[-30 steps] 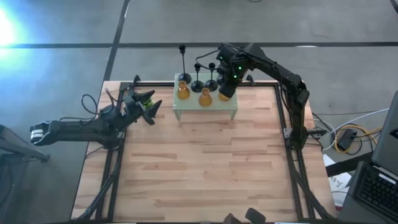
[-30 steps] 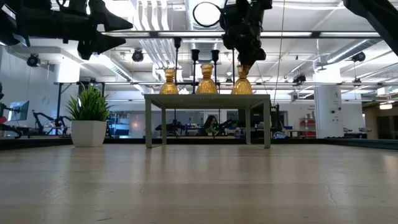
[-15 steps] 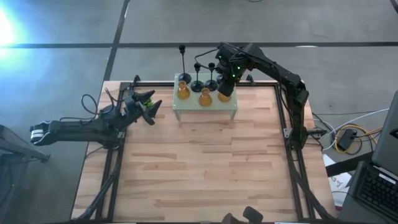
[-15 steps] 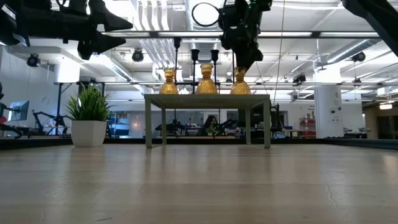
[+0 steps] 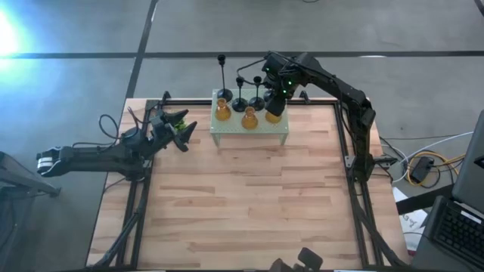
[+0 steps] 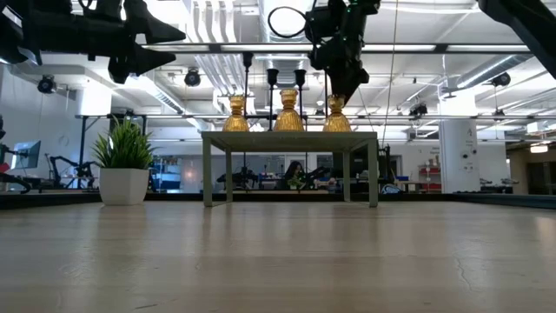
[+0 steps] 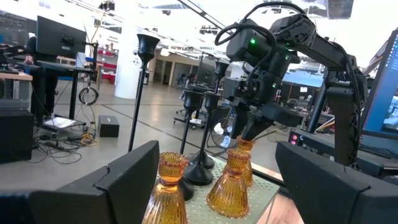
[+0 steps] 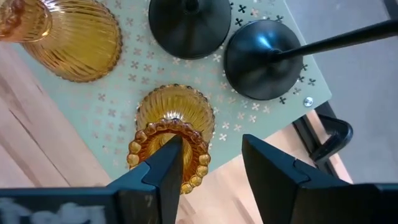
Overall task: Pick & Place candle stick holders
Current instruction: Put the orange glass candle holder on the shelf aligned with the other orange glass candle holders, then return to Home Position
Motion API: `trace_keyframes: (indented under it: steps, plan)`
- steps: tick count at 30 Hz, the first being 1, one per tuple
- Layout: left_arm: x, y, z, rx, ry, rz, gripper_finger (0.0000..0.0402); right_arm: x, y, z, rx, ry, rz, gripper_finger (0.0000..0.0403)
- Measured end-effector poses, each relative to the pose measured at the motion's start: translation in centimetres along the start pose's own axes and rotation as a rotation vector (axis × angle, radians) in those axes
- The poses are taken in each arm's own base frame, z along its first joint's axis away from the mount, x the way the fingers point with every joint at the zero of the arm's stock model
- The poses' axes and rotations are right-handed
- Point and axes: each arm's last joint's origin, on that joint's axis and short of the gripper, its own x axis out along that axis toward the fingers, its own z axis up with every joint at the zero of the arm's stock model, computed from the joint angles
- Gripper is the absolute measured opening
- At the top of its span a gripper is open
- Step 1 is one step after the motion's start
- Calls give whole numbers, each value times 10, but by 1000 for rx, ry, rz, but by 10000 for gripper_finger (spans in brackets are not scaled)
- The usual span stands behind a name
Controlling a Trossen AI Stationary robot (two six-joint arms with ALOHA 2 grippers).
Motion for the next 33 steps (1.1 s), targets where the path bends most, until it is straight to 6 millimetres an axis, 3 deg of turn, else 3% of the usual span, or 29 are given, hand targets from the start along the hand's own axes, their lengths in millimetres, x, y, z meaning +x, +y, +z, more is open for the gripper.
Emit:
trace_keyframes:
  steps: [16, 26, 33]
  plan:
    - [0, 0, 0, 0, 0, 0, 326, 0, -2, 0, -9, 0, -47, 152]
    - [0, 0, 0, 0, 0, 0, 326, -16, -1, -6, -11, -39, -46, 167]
    - [0, 0, 0, 0, 0, 0, 326, -31, -1, -12, -16, -78, -36, 155]
